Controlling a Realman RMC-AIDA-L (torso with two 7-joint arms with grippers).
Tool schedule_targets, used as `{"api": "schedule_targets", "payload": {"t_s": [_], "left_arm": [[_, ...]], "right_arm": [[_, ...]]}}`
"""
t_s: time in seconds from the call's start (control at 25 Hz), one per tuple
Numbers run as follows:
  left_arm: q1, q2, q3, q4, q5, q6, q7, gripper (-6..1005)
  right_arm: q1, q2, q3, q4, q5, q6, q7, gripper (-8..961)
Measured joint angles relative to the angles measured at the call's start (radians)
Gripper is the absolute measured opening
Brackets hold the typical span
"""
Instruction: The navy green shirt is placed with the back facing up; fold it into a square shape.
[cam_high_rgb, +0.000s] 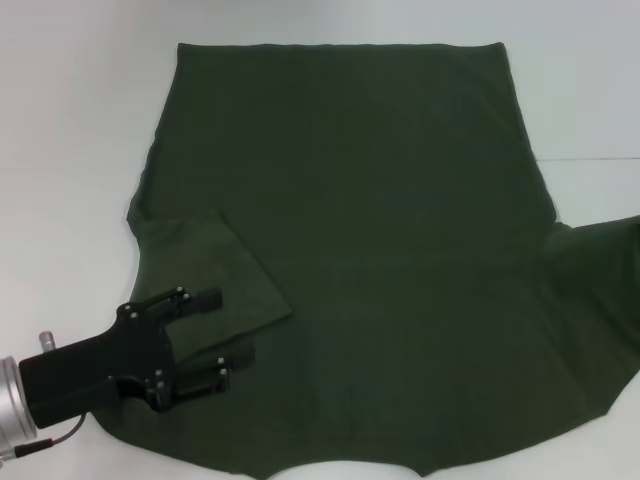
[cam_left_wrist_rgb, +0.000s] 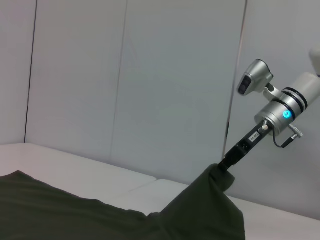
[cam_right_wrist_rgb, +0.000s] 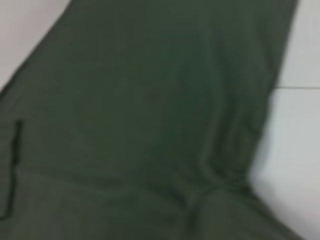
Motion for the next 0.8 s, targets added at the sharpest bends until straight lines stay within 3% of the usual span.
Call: {"api": "schedule_targets", "payload": {"t_s": [0.44, 0.8], "left_arm": [[-0.001, 0.002, 0.0, 0.001, -0.003, 0.005, -0.001, 805], [-0.001, 0.002, 0.0, 0.003, -0.003, 0.013, -0.001, 805]], "right_arm": [[0.098, 0.019, -0.022, 0.111, -0.001, -0.006, 0.033, 109], [0.16, 0.034, -0.044, 0.192, 0.002, 0.098, 0.061, 121]]}}
